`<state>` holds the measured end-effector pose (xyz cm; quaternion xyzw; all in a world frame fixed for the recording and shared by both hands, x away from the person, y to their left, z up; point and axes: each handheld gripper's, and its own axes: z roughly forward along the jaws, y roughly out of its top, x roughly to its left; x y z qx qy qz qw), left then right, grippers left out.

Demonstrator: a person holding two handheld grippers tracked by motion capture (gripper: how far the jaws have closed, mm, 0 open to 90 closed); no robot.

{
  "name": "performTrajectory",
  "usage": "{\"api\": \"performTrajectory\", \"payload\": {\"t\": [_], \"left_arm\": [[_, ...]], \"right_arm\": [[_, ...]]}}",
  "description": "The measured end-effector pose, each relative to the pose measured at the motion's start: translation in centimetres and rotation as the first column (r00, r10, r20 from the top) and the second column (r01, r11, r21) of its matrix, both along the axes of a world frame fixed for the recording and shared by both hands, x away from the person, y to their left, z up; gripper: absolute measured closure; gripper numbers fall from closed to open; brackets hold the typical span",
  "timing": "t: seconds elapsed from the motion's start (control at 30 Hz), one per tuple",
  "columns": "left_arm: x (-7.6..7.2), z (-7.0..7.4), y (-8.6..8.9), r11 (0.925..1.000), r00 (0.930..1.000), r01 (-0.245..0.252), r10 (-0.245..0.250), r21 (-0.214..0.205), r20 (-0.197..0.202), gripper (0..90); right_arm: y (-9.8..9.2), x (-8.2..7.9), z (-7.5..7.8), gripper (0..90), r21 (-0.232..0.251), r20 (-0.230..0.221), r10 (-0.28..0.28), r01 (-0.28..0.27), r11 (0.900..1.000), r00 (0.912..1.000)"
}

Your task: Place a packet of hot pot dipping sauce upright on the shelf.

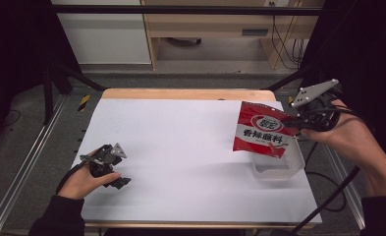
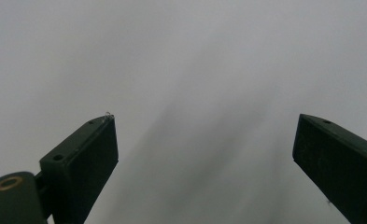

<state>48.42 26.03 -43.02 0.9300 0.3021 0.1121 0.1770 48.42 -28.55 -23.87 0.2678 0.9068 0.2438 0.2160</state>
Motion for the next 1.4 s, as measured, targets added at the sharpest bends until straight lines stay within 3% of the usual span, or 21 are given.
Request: {"api": "performTrajectory", "payload": {"t": [0.57,1.4], "left_arm": [[0.0,-0.2,-0.1,1.0000,1.0000,0.005,-0.005,0.005,-0.007,6.7],[-0.1,-0.1,-0.1,0.9999,0.9999,0.008,-0.008,0.007,-0.009,6.7]], "right_arm": [[-2.0,-0.3,-0.2,90.0,0.004,-0.018,-0.066,0.066,0.9978,0.9977],[-1.8,-0.2,0.1,90.0,-0.006,-0.040,-0.063,0.063,0.9980,0.9972]]}}
